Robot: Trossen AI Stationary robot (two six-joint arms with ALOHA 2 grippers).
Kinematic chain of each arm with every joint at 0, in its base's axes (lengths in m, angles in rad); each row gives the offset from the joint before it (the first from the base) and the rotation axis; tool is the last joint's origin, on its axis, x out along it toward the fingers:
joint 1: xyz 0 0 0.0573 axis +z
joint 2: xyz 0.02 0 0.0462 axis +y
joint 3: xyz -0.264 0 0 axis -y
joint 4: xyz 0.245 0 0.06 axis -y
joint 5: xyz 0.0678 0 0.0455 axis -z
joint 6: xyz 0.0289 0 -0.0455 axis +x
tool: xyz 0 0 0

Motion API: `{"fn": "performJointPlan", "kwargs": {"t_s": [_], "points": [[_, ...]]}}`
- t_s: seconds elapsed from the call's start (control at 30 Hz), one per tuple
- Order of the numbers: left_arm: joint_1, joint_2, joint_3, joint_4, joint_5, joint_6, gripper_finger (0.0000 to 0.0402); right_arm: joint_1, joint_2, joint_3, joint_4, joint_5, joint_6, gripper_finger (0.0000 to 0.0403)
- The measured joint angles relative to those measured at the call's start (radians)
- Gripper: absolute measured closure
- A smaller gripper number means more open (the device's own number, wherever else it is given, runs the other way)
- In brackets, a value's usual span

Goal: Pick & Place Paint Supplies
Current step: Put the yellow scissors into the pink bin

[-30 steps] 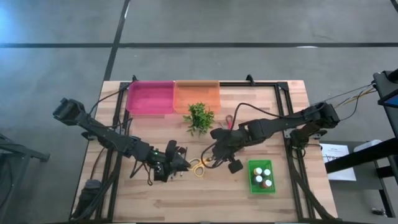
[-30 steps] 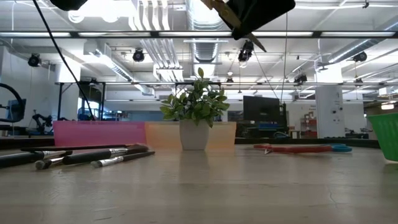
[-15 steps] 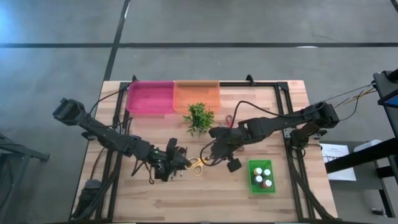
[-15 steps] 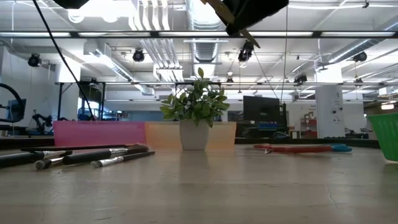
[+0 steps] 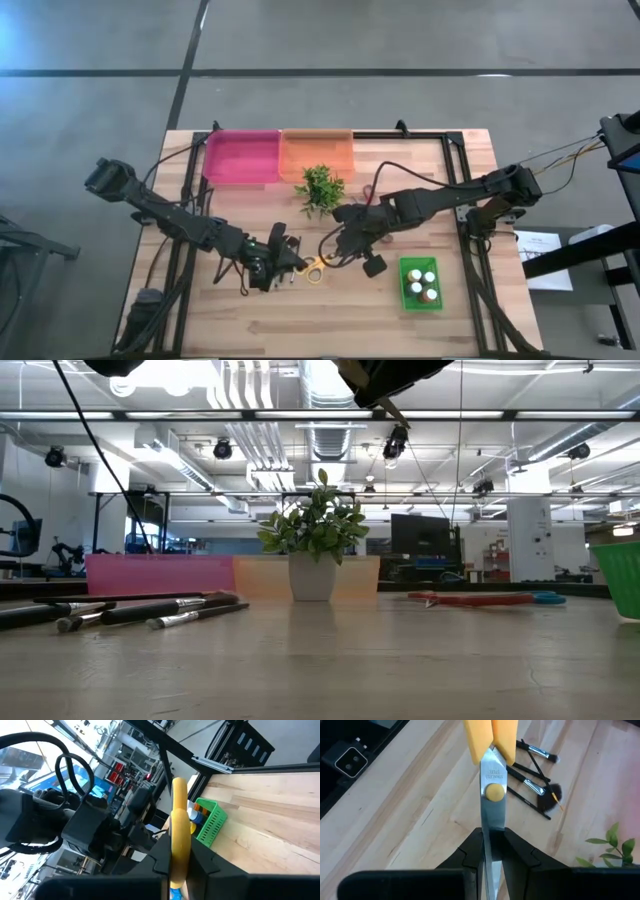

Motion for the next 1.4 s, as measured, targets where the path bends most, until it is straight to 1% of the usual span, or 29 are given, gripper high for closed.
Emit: {"fn": "performJointPlan", "kwargs": {"t_s": [0.07,0.27,0.43,0.53,0.6,0.73,0.83,0.87,0.93,1.1,1.17,1.23,1.33,1.4], "points": [[0.000,0.000,0.009,-0.016,-0.001,-0.003,0.0374,0.001,0.000,0.000,0.003,0.003,0.005,0.0342],[0.002,0.000,0.013,-0.038,-0.015,-0.014,0.0374,0.000,0.000,0.000,0.051,0.021,0.039,0.0240],[0.001,0.000,0.013,-0.062,-0.012,-0.017,0.0374,0.000,0.000,0.011,0.058,0.028,0.042,0.0174],[0.001,-0.003,0.013,-0.090,-0.051,-0.027,0.0374,0.000,-0.001,0.044,0.037,0.050,0.055,0.0144],[0.001,-0.010,0.013,-0.136,-0.110,-0.033,0.0374,0.002,-0.002,0.077,-0.009,0.050,0.076,0.0129],[0.001,-0.026,0.013,-0.232,-0.263,-0.072,0.0374,0.008,-0.003,0.119,-0.072,0.050,0.118,0.0112],[0.000,-0.049,0.013,-0.309,-0.381,-0.116,0.0374,0.019,-0.006,0.122,-0.089,0.050,0.128,0.0109],[0.000,-0.058,0.013,-0.333,-0.404,-0.133,0.0374,0.024,-0.006,0.122,-0.089,0.050,0.132,0.0109],[-0.003,-0.081,0.013,-0.372,-0.409,-0.162,0.0374,0.031,-0.006,0.119,-0.090,0.049,0.140,0.0109],[-0.025,-0.130,0.013,-0.380,-0.357,-0.188,0.0374,0.047,-0.006,0.116,-0.093,0.048,0.148,0.0108],[-0.038,-0.143,0.013,-0.381,-0.364,-0.187,0.0374,0.052,-0.006,0.116,-0.095,0.048,0.155,0.0108],[-0.051,-0.148,0.013,-0.380,-0.435,-0.187,0.0374,0.058,-0.006,0.115,-0.097,0.048,0.166,0.0108],[-0.067,-0.147,0.013,-0.391,-0.622,-0.190,0.0374,0.065,-0.006,0.111,-0.100,0.048,0.173,0.0108],[-0.068,-0.147,0.013,-0.408,-0.716,-0.212,0.0374,0.071,-0.006,0.105,-0.099,0.048,0.179,0.0108]]}}
